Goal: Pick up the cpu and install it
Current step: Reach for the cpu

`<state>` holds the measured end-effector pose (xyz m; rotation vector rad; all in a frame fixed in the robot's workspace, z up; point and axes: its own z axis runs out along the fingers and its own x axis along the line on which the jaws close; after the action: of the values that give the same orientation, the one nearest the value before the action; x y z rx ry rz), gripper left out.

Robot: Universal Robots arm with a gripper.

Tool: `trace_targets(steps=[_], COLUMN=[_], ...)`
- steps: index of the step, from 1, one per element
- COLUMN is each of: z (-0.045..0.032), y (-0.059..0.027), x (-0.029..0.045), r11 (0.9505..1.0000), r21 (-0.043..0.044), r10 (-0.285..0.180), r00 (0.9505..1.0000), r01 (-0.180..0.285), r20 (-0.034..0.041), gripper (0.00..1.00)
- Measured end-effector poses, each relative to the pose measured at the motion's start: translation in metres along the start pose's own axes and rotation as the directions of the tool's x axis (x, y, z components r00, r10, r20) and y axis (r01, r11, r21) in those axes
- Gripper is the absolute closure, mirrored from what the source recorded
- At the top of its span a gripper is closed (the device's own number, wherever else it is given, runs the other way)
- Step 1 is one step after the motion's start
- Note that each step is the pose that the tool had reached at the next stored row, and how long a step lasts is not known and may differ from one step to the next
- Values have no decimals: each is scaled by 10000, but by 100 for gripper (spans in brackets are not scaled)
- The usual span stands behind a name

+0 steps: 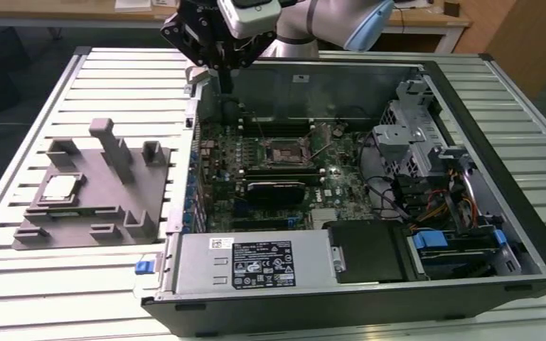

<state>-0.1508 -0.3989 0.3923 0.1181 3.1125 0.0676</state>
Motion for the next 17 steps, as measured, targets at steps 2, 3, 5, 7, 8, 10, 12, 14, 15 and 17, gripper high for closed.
trace_targets(steps=[2,3,5,7,8,10,12,14,15,17], z=[2,1,2,4,4,5,7,9,10,12], y=[-1,-2,-3,-4,-5,-6,-7,-7,-8,-9], x=[13,21,39,54,61,72,82,92,97,107], r11=[10000,10000,10000,10000,10000,10000,10000,10000,10000,10000], r21=[-1,0,-1,-2,-1,-1,-1,-1,-1,0], r10=[-1,0,0,0,-1,-1,-1,-1,-1,-1], r00=[10000,10000,10000,10000,10000,10000,10000,10000,10000,10000], r01=[1,0,0,0,1,1,1,1,1,1], r20=[0,0,0,1,0,0,0,0,0,0], gripper=[89,89,89,89,89,89,89,89,89,89])
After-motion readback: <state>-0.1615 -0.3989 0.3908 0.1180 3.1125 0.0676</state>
